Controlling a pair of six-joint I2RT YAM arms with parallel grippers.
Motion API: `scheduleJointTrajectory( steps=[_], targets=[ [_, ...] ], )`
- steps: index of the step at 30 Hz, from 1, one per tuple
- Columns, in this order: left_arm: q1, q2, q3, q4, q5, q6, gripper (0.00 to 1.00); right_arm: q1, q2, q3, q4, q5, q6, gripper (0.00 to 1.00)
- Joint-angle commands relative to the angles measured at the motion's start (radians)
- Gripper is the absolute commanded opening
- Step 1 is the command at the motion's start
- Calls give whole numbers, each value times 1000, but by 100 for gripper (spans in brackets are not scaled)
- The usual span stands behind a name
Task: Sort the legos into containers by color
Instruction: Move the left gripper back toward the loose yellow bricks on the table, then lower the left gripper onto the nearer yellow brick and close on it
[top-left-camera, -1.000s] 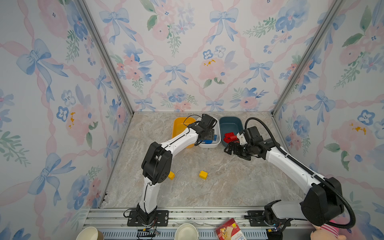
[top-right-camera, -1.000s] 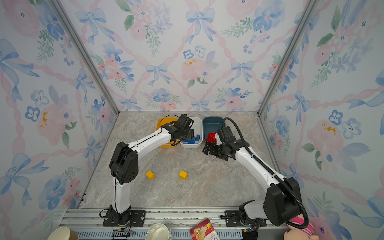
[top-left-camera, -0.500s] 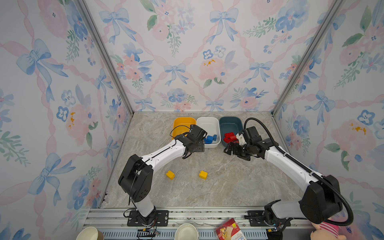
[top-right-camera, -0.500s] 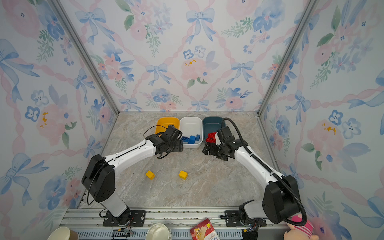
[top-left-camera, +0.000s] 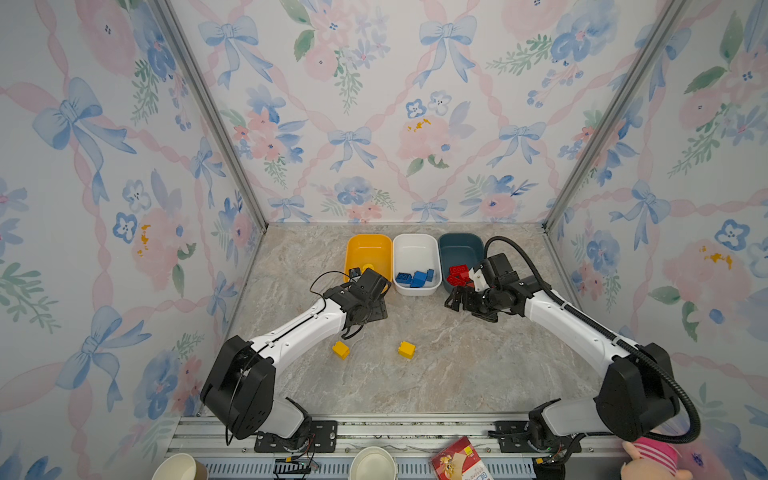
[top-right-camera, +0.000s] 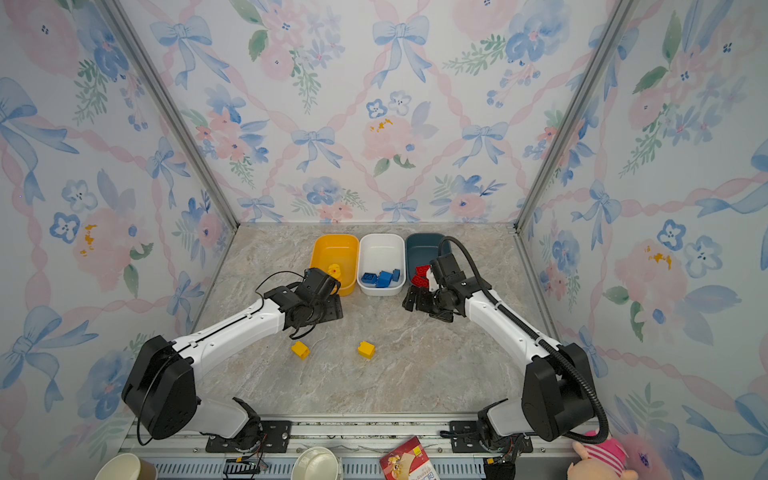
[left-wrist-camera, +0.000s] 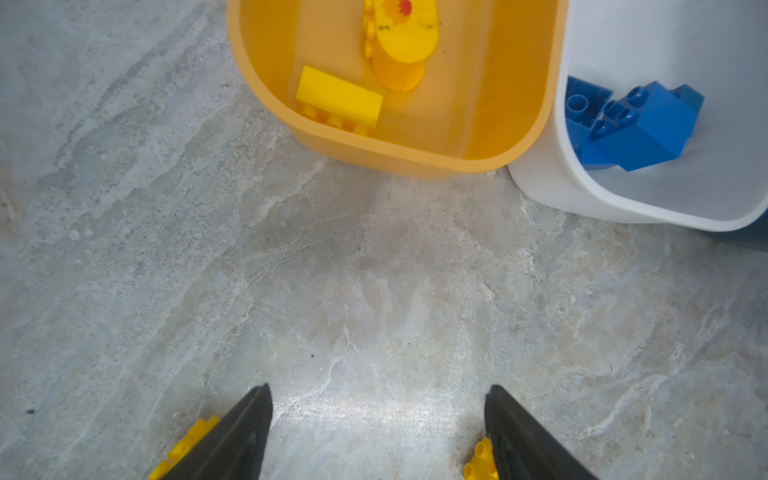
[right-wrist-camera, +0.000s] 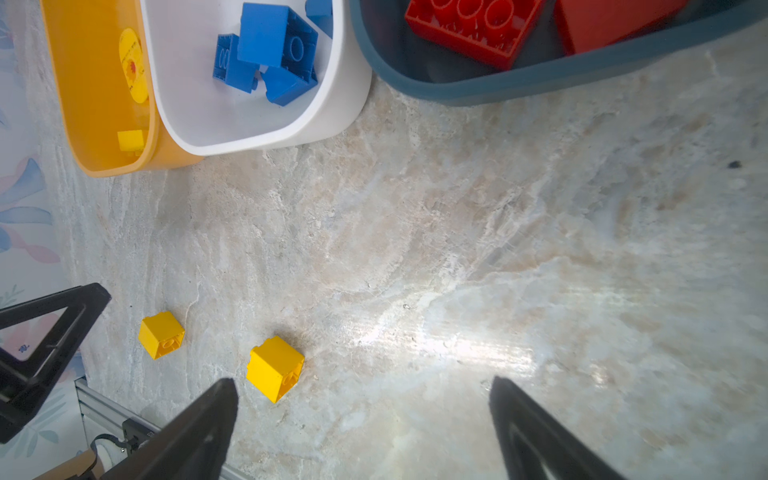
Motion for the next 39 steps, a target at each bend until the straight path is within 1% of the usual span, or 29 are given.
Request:
scheduleJointTrajectory(
  steps=[1, 6, 10, 17, 20, 23, 26, 30, 39],
  targets=[
    [20, -37, -16, -89, 8, -84, 82, 7, 15, 27, 13, -8, -3, 97],
    [82, -97, -52, -150, 25, -160, 80, 7, 19, 23, 18, -12, -7, 97],
    [129, -137, -79, -198, 47, -198, 78, 7, 25, 19, 24, -15, -9, 97],
    [154, -163, -161, -251, 135, -276, 75, 3, 34, 15, 35, -22, -17, 97],
    [173, -175, -185, -264, 145, -299, 74, 0, 30, 6, 40, -25, -17, 97],
    [194, -157, -198, -263, 159, -304, 74, -8, 28, -5, 47, -29, -16, 97],
    [197, -101, -191, -260, 175, -312, 76, -14, 27, -9, 53, -34, -18, 97],
    [198, -44, -171, -251, 163, -319, 76, -23, 23, -9, 51, -37, -19, 97],
    [197, 11, -175, -198, 174, -339, 72, -43, 21, -11, 42, -43, -25, 97]
  ],
)
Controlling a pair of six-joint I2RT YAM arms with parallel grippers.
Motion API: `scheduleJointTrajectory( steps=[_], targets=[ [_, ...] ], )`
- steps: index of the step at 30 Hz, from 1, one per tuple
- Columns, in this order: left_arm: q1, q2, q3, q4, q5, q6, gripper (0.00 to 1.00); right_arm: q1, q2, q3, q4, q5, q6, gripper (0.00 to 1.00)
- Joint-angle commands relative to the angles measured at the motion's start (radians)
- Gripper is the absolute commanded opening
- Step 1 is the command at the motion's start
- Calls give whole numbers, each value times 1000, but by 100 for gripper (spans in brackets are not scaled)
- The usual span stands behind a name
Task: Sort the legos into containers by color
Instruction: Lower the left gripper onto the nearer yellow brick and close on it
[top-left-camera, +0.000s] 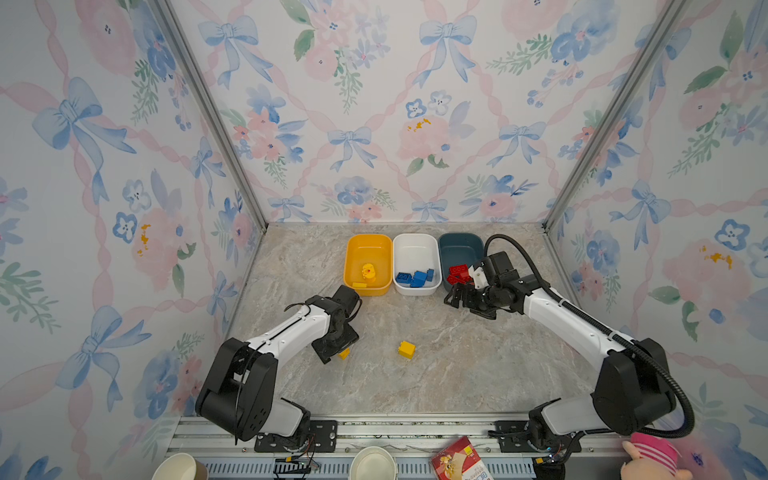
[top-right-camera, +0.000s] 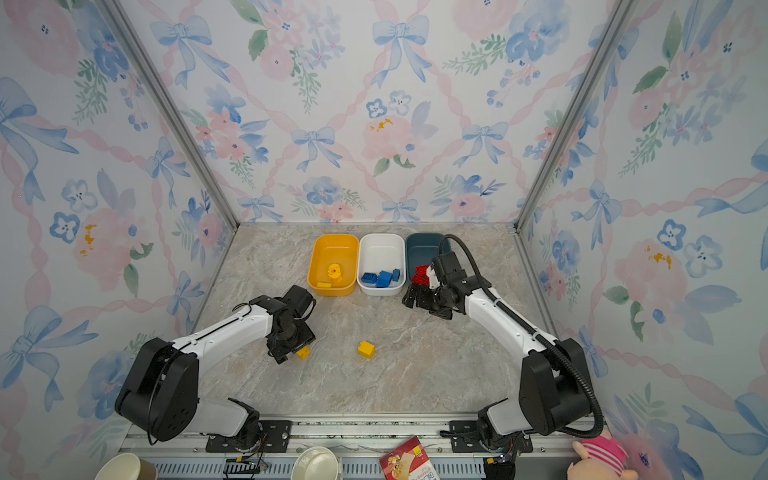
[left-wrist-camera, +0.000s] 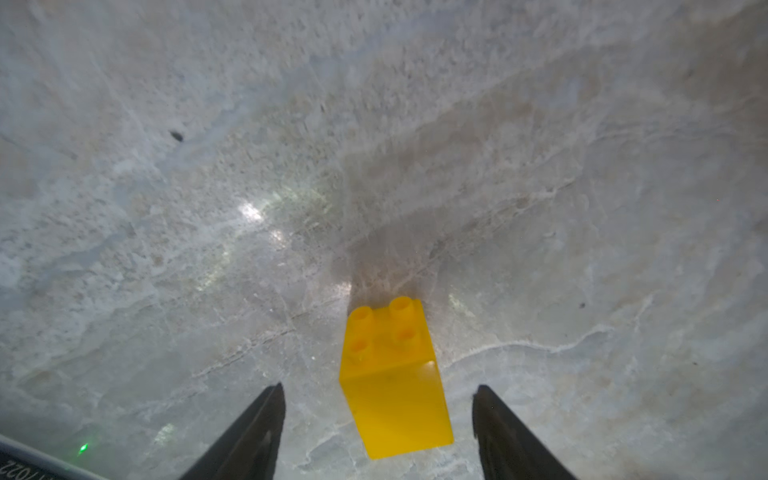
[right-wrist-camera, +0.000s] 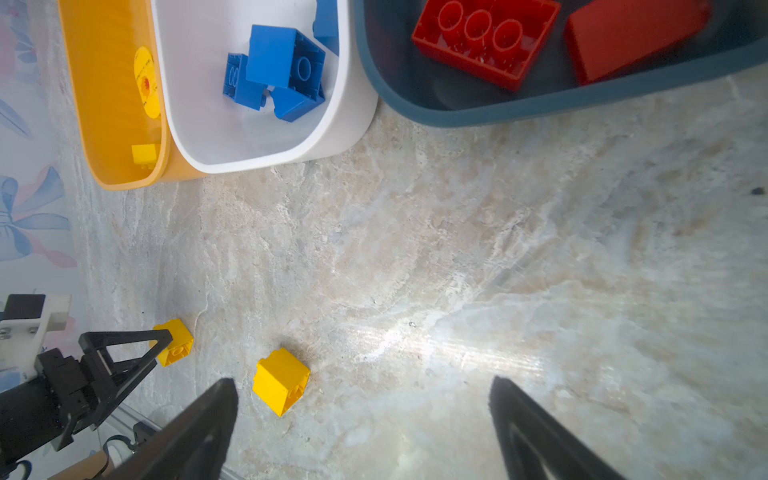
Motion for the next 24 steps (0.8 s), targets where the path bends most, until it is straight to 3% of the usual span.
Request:
scheduleJointTrajectory(
  steps=[1, 24],
  targets=[
    [5, 21, 9, 16, 7, -24, 71, -9, -6, -9, -3, -13, -16, 97],
    [5, 11, -24, 50, -13, -36, 38, -15, -14, -15, -7, -14, -8, 97]
  ],
)
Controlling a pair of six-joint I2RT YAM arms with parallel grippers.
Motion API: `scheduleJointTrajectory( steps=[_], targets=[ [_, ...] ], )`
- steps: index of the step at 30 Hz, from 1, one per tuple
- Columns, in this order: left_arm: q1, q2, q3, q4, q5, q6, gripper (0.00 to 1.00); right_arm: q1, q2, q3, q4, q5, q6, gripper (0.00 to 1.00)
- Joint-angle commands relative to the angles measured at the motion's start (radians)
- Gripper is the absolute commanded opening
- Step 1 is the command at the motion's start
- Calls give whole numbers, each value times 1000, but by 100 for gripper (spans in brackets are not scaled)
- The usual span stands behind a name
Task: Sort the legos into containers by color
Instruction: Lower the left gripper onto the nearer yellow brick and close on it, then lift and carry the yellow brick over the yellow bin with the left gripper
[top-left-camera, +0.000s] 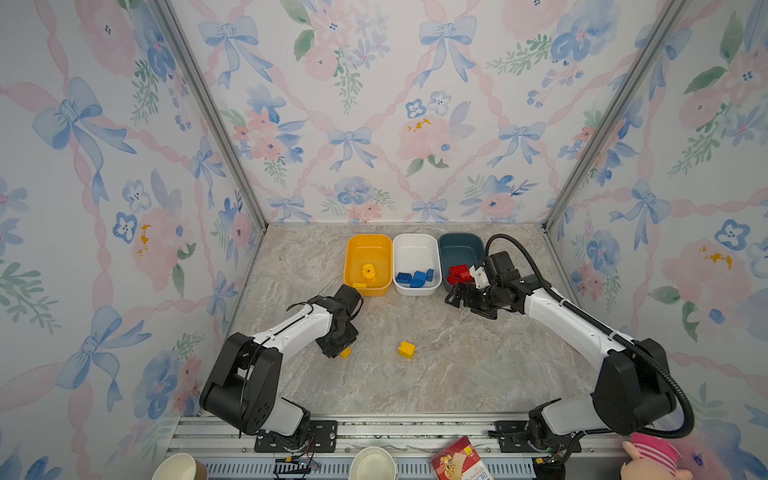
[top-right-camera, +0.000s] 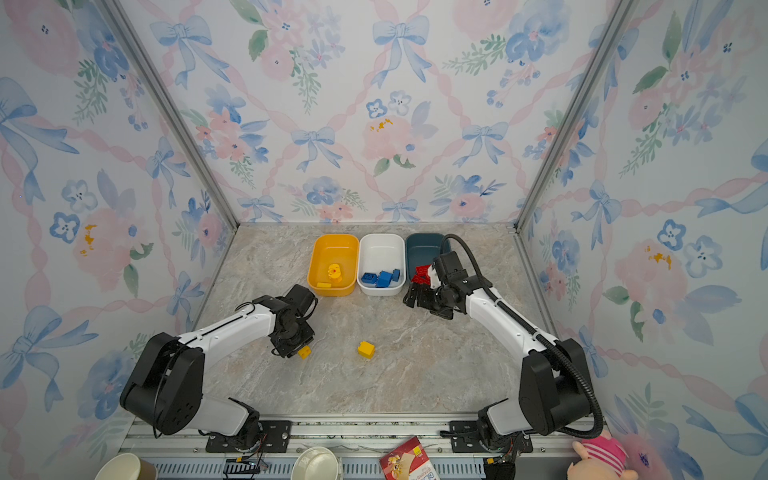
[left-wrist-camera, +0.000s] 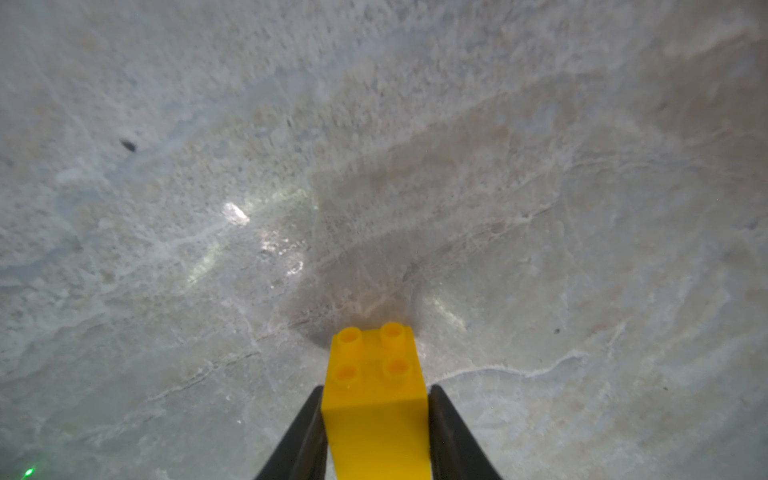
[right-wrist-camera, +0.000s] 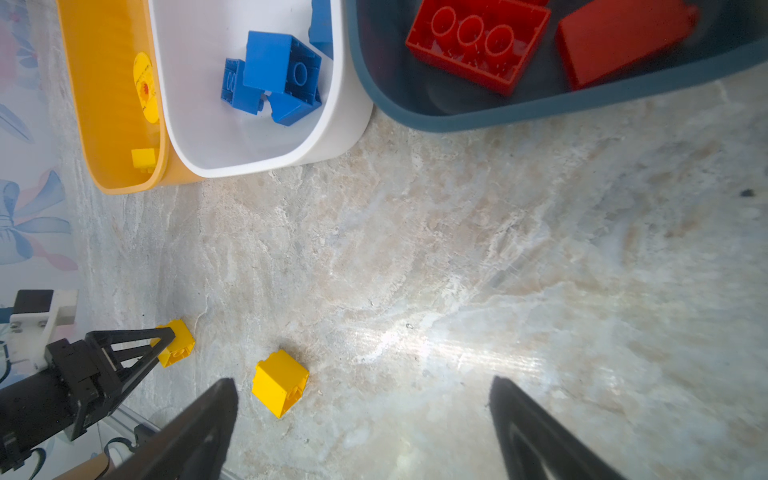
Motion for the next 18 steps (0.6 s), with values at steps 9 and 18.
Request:
scheduleJointTrajectory(
  steps=[9, 18],
  targets=[
    [5, -55, 3, -13, -28, 5, 33, -9, -19, -4, -12, -11, -6, 97],
    [4, -52, 125, -15, -86, 59, 31, -9, -38, -9, -19, -6, -3, 97]
  ],
)
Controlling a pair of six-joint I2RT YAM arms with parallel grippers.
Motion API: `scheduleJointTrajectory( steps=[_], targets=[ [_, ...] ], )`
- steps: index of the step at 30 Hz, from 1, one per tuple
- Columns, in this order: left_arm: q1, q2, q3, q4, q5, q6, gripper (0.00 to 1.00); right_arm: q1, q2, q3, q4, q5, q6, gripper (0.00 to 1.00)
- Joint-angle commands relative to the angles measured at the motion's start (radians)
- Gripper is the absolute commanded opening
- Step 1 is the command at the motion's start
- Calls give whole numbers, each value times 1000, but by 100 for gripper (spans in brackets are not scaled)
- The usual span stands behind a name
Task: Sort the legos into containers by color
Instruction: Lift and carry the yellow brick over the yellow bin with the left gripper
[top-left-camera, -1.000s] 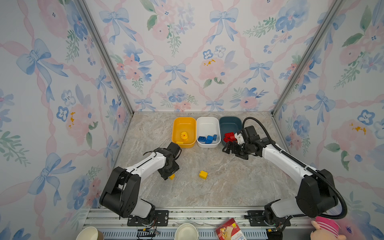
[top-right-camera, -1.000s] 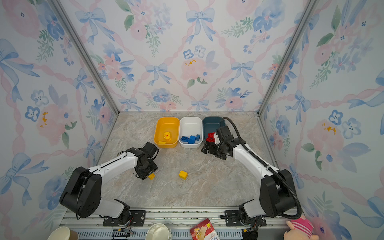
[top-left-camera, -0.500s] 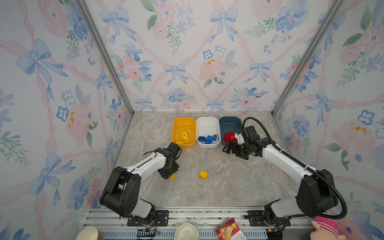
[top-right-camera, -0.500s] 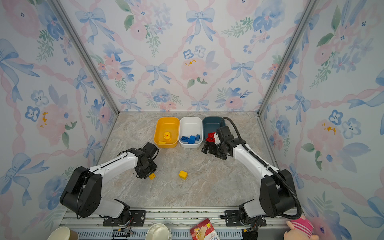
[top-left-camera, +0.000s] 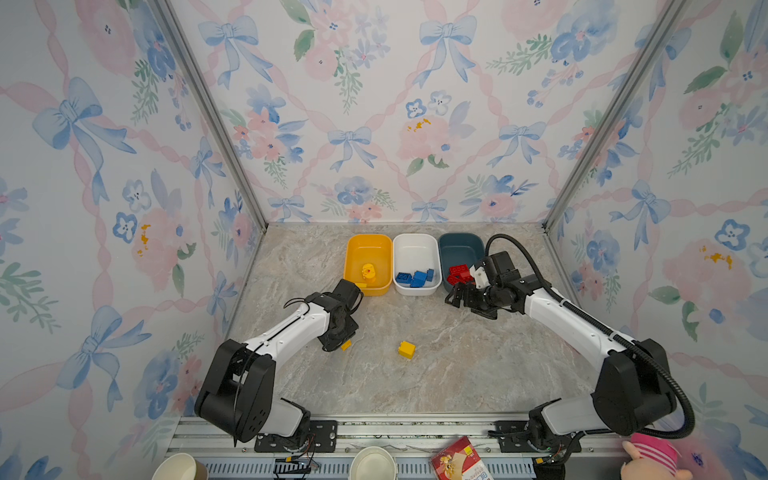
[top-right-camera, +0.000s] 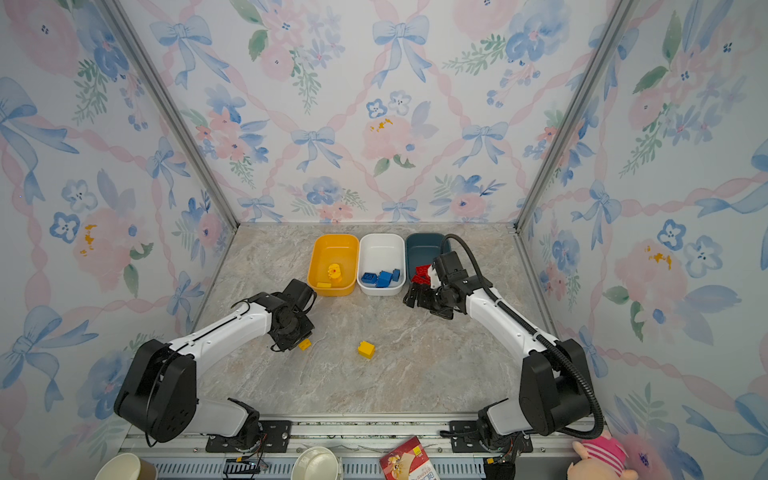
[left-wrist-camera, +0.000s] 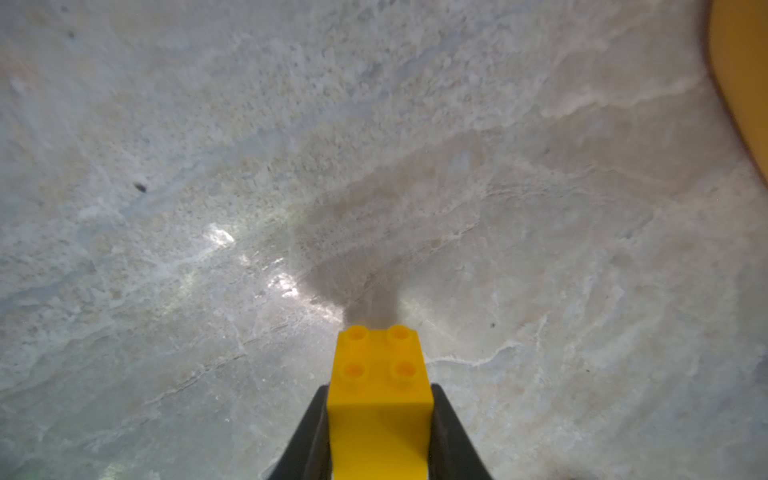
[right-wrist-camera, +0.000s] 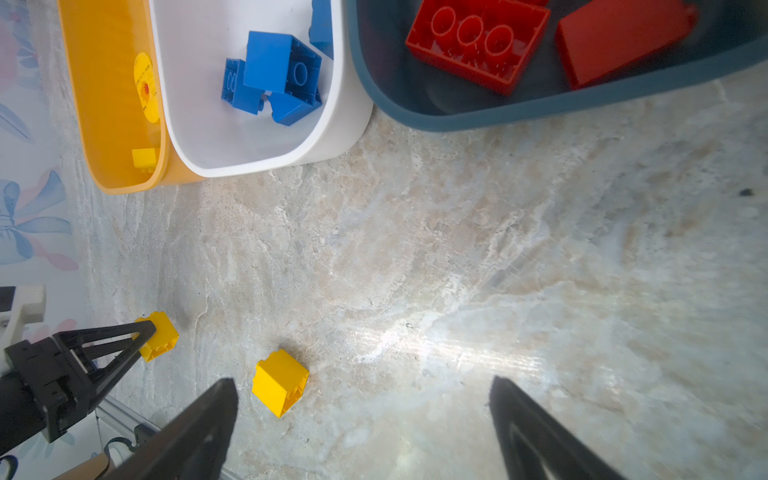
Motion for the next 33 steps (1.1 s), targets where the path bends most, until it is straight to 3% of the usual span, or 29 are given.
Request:
scheduleJointTrajectory(
  steps=[1, 11, 23, 33],
  targets=[
    [5, -8, 76, -14, -56, 50, 31, -8, -35, -10, -19, -6, -3, 97],
    [11, 119, 365, -14, -149, 194, 31, -3, -43, -3, -24, -1, 3, 97],
    [16, 415, 702, -8, -203, 393, 31, -1, -57, 9, -46, 13, 3, 97],
    [18, 598, 815, -8, -318, 525, 31, 1, -63, 13, -60, 18, 4, 97]
  ],
)
